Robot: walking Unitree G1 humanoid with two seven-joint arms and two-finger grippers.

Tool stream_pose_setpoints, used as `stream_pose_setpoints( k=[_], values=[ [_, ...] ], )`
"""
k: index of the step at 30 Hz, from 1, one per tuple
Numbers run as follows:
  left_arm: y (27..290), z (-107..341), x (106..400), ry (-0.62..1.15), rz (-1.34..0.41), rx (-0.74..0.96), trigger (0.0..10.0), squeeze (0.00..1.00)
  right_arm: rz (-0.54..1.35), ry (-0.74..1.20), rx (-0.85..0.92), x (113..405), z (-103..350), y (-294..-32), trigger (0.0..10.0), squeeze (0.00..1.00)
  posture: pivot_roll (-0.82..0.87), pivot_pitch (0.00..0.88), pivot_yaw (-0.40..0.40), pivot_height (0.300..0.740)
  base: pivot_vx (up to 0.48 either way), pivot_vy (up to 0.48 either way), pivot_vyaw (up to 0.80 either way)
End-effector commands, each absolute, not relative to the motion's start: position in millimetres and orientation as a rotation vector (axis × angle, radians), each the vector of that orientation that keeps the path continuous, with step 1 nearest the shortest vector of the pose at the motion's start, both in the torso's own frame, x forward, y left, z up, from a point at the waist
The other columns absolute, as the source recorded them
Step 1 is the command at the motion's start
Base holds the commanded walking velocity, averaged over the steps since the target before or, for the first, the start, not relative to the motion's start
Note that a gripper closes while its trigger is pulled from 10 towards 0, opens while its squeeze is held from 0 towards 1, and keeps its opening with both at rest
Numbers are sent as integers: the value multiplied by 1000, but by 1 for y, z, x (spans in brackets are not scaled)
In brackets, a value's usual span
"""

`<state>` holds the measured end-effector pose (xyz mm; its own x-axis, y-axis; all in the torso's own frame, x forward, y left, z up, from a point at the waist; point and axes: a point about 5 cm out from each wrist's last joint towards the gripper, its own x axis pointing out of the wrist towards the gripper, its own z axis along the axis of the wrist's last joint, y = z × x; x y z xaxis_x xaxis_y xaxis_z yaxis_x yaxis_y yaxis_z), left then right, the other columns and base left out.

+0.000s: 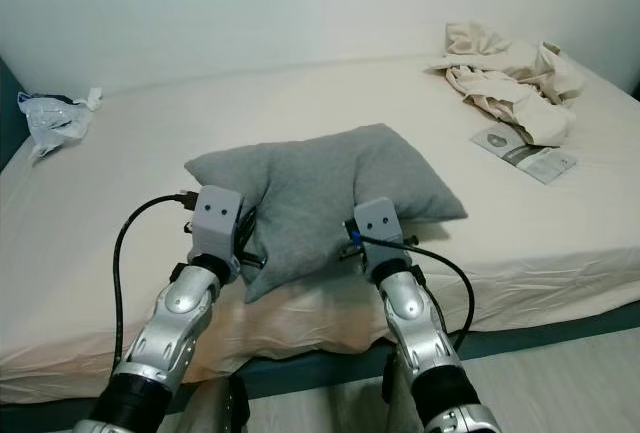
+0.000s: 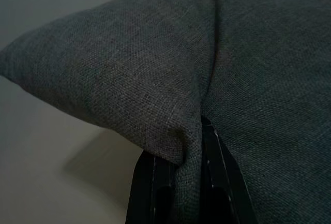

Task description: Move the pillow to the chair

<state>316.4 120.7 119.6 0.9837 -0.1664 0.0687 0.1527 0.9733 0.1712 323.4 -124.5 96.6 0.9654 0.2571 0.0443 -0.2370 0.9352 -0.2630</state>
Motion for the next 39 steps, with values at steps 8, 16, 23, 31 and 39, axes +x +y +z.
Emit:
stream_pose_setpoints(
  k=[8,16,23,31,39],
  values=[
    [132,119,314,-130,-118,198,10000,0,294,-126,-272,320,97,-118,10000,0,-17,53,42,599,0,0,0],
    [136,116,314,-121,-103,182,10000,0,298,-131,-273,320,98,-119,10000,0,-17,57,41,624,0,0,0],
    [139,115,313,-122,-91,179,10000,0,306,-134,-276,320,98,-119,10000,0,-15,57,38,649,0,0,0],
    [141,114,312,-122,-79,174,10000,0,317,-139,-278,320,98,-117,10000,0,-14,59,37,683,0,0,0],
    [148,115,314,-132,-32,181,10000,0,318,-141,-276,321,99,-118,10000,0,-14,61,40,712,0,0,0]
  ],
)
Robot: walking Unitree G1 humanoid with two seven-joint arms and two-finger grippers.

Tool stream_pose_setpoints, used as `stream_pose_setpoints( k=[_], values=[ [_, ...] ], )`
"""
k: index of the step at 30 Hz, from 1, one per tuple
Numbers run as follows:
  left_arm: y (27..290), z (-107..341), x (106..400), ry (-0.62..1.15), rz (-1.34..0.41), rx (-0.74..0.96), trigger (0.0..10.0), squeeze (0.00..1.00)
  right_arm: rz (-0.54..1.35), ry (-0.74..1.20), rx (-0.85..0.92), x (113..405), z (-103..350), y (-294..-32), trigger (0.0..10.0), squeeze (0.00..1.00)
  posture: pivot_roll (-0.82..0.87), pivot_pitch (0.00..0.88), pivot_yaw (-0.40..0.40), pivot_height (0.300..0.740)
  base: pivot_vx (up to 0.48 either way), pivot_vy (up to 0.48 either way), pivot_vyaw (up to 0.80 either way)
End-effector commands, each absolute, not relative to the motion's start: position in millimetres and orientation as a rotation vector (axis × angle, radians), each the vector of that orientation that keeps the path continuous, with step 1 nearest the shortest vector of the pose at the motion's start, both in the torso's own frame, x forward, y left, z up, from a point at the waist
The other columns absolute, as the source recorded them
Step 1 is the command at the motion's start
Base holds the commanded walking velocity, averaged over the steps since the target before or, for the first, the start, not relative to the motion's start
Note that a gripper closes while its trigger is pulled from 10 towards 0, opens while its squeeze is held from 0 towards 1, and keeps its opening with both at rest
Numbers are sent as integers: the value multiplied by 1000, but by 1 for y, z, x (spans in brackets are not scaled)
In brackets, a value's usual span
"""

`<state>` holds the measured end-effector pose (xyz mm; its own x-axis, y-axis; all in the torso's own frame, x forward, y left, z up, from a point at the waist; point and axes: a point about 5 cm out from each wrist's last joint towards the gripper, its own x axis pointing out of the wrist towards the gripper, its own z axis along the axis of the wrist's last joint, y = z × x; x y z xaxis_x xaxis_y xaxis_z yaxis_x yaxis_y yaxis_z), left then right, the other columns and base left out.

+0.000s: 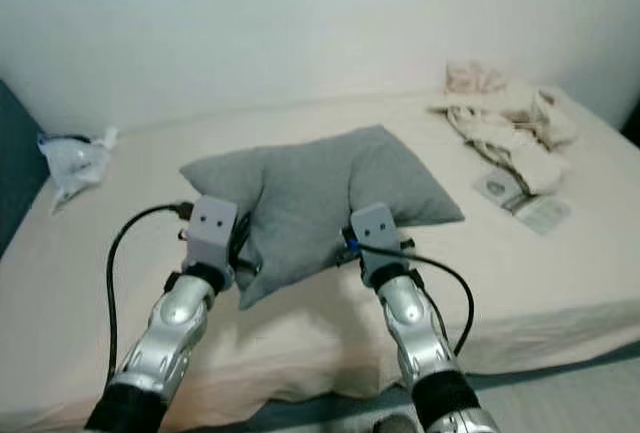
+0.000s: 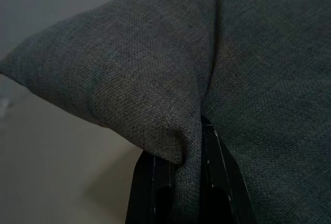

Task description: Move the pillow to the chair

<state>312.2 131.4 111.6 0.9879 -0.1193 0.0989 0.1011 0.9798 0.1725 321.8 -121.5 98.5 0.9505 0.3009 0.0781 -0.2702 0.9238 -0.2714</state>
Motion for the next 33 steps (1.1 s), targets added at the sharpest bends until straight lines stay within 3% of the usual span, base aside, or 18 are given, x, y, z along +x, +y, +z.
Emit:
stream_pose_setpoints(
  k=[1,8,33],
  values=[
    [148,115,314,-132,-35,181,10000,0,318,-141,-275,320,99,-118,10000,0,-14,61,40,717,0,0,0],
    [150,115,314,-142,-7,172,10000,0,323,-141,-270,320,99,-117,10000,0,-14,60,37,740,0,0,0],
    [154,101,309,-86,12,163,10000,0,360,-37,-279,316,77,-115,10000,0,-10,60,28,740,0,0,0]
  ],
)
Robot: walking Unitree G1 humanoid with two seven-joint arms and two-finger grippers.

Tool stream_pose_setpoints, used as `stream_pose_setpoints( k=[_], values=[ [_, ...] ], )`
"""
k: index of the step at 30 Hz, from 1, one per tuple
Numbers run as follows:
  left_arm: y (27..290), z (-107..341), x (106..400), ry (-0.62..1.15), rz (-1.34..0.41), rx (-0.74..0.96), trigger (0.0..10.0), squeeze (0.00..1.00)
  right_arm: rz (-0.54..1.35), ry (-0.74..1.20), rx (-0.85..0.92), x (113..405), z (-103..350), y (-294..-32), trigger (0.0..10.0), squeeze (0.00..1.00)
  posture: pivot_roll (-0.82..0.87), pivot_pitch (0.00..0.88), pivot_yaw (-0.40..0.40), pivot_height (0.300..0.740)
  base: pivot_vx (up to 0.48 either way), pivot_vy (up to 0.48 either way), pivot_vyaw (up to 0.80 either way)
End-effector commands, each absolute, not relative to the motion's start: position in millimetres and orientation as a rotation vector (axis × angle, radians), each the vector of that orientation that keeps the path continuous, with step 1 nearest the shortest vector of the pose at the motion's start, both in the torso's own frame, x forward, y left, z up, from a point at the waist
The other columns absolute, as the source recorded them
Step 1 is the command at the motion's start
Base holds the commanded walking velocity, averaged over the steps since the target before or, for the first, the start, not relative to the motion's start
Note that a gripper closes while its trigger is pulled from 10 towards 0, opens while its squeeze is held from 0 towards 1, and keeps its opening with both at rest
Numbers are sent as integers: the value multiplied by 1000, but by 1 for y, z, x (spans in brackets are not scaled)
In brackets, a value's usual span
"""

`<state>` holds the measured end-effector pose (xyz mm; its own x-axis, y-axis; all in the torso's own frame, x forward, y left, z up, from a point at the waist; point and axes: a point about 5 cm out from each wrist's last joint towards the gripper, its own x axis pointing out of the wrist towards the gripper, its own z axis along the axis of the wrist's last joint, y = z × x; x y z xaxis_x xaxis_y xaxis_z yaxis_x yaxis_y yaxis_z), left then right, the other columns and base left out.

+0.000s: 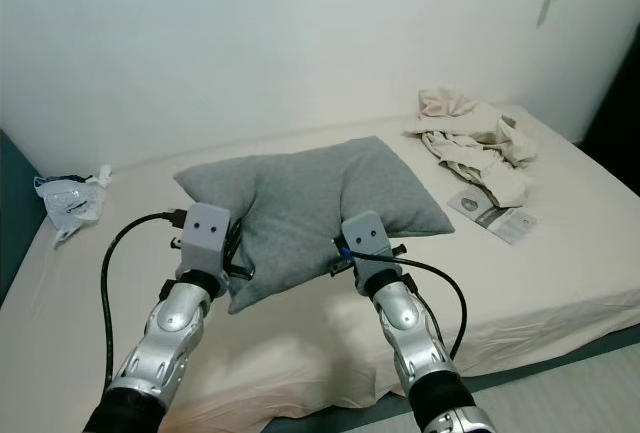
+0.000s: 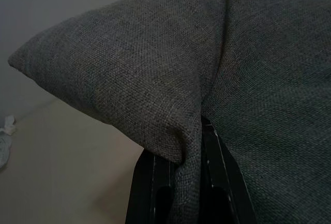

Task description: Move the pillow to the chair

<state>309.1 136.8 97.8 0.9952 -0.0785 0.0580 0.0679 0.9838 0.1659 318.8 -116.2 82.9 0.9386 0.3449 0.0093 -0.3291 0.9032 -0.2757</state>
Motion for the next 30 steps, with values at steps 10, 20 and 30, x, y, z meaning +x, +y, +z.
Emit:
stream_pose_setpoints(
  k=[10,20,30],
  values=[
    [152,94,306,-63,5,156,10000,0,360,-3,-272,316,72,-118,10000,0,-11,52,28,740,0,0,0],
    [152,93,306,-63,2,154,10000,0,369,-4,-265,314,71,-118,10000,0,-10,48,27,740,0,0,0],
    [151,94,305,-71,0,150,10000,0,374,-21,-268,314,73,-117,10000,0,-12,48,30,740,0,0,-656]
  ],
)
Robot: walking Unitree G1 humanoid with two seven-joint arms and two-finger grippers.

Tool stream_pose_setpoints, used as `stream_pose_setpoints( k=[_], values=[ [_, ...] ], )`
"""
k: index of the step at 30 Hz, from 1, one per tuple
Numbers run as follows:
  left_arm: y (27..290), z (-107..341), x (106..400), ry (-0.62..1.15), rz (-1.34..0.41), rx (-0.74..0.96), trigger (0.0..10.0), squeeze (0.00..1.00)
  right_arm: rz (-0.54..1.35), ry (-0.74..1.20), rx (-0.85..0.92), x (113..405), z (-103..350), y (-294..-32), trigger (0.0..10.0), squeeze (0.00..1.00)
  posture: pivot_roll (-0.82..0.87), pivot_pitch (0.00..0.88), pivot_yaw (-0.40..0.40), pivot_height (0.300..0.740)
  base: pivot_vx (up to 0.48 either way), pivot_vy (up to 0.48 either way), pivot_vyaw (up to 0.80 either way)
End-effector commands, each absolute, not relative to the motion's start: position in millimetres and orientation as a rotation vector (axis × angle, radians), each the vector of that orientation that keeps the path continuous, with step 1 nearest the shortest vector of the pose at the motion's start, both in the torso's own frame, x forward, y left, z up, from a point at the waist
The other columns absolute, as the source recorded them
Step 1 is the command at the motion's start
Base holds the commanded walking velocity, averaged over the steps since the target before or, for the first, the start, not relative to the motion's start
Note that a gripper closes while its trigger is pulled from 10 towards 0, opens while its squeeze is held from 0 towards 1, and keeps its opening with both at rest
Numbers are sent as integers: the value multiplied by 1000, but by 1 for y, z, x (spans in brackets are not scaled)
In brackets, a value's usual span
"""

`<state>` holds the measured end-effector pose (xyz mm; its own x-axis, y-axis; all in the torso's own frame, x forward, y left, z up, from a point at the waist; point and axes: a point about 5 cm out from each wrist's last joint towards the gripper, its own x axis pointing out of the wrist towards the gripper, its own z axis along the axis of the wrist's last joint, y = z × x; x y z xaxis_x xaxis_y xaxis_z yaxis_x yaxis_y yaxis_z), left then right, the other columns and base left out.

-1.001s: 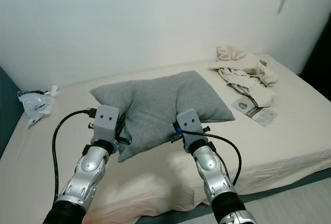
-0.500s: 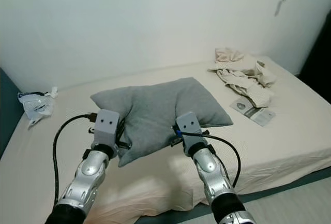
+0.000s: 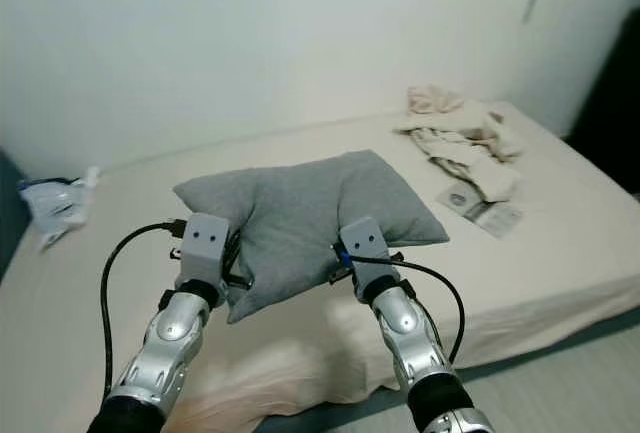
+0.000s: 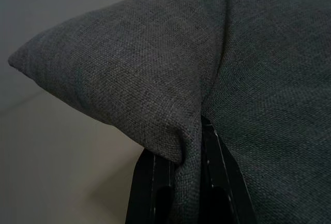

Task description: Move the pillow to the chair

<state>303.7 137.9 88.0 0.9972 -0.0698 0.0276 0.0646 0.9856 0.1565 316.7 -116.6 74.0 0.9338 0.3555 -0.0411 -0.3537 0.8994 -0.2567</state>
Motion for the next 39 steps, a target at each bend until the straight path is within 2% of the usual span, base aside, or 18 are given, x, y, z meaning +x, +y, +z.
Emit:
stream_pose_setpoints(
  k=[1,39],
  values=[
    [150,94,305,-72,-2,151,10000,0,374,-20,-269,314,73,-118,10000,0,-12,48,31,740,0,0,-800],
    [155,90,303,-48,16,143,10000,0,383,8,-262,312,69,-115,10000,0,-7,71,28,740,0,0,-800]
  ],
)
